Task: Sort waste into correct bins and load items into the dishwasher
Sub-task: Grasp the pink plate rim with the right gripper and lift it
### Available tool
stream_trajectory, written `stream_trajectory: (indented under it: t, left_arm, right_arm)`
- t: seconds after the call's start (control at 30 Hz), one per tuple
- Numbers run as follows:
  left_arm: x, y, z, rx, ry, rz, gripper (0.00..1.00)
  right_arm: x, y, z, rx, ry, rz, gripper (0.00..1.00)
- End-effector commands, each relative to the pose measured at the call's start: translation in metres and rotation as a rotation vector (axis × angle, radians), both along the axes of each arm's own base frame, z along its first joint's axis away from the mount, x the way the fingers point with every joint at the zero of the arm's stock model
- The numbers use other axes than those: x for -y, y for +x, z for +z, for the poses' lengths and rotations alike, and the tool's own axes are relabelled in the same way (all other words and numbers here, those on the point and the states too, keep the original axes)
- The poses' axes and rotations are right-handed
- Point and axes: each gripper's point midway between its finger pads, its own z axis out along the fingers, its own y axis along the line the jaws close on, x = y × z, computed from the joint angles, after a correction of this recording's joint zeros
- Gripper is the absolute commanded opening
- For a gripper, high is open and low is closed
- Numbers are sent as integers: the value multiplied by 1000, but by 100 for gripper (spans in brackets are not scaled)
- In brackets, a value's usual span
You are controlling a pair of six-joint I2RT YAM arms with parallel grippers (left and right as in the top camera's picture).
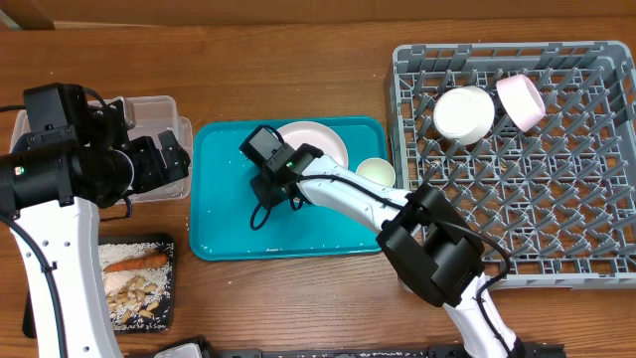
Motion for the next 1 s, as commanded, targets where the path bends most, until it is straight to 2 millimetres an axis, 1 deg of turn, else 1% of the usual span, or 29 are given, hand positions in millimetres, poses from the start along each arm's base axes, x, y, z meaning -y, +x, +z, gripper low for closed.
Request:
stream_trajectory:
  t: [0.0, 0.13, 0.2, 0.23, 0.3, 0.33, 0.43, 0.53, 0.6, 0.67, 0.73, 0.83, 0.9, 0.97]
  left_arm:
    - [-2, 2, 6, 21, 13, -8, 100]
    - [-2, 2, 6, 21, 13, -8, 100]
    - [-2, 2, 6, 21, 13, -8, 100]
    - [-3, 2, 6, 21, 14, -7, 100]
    - [-2, 2, 6, 21, 13, -8, 100]
    - [-2, 2, 6, 21, 13, -8, 100]
    - [-2, 2, 6, 21, 13, -8, 100]
    - [-2, 2, 6, 21, 13, -8, 100]
    - [-2, 2, 6, 21, 13, -8, 100]
    - [-2, 2, 6, 21, 13, -8, 100]
    - [-2, 2, 6, 21, 13, -8, 100]
    - [-2, 2, 6, 21, 13, -8, 100]
    - [-2, 2, 6, 21, 13, -8, 100]
    - [-2, 2, 6, 21, 13, -8, 100]
  right_arm:
    - [2, 1, -6, -4, -11, -7, 17]
    - [1, 0, -6, -9, -9, -5, 8]
    - [-3, -2, -4, -23, 12, 5, 7]
    - [-8, -5, -1, -39, 38, 18, 7]
    - [-20, -12, 9, -74, 98, 48, 4]
    - [-25, -14, 15, -85, 128, 61, 4]
    - [-39, -16, 41, -97, 207, 93, 4]
    - [-48, -16, 74, -82, 277, 119, 4]
    - [-53, -18, 101, -67, 332, 140, 4]
    - [-54, -21, 129, -54, 386, 159, 4]
    - [-51, -22, 160, -44, 452, 178, 4]
    - [-37, -26, 210, -60, 568, 201, 4]
    - [-18, -24, 243, -84, 646, 187, 4]
    - [3, -19, 267, -91, 700, 173, 4]
